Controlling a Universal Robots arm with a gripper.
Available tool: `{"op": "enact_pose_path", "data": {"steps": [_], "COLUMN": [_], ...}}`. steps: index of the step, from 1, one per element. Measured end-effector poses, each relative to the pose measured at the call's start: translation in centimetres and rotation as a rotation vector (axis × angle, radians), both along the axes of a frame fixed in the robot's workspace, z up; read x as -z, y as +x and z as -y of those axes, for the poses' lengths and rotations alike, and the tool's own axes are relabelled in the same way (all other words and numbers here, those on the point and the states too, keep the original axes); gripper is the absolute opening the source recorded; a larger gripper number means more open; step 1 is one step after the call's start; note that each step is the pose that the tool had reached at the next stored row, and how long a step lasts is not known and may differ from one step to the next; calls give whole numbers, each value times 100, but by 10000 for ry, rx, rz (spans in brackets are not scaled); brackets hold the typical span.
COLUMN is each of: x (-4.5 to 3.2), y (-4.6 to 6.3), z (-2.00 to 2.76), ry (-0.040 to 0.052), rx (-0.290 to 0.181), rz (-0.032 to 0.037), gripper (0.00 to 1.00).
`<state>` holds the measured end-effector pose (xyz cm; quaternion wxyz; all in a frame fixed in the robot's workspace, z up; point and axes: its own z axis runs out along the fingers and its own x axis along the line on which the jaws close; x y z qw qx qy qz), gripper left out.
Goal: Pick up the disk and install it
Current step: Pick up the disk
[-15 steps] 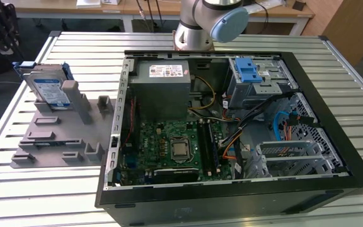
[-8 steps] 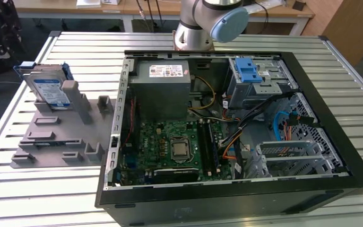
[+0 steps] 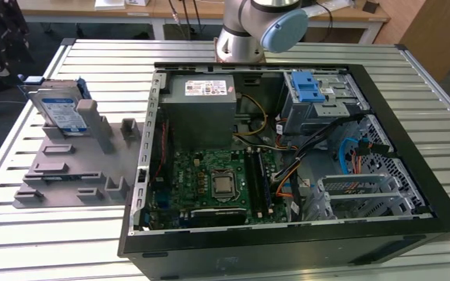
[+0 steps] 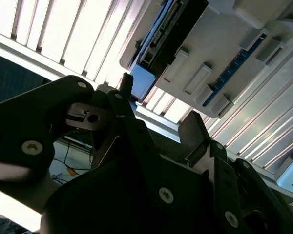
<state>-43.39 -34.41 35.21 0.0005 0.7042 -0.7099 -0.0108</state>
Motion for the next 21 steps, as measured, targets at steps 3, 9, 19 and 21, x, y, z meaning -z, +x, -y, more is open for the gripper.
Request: {"op": "enact_pose_path", "data": {"steps": [3, 9, 19, 21], "x": [16, 45, 87, 92], "y": [0, 0, 0, 0], "z": [0, -1, -1, -2], "ry": [0, -1, -1, 0], "rx": [3, 6, 58, 65], "rz": [0, -1, -1, -1], "gripper": [65, 65, 65, 65]}}
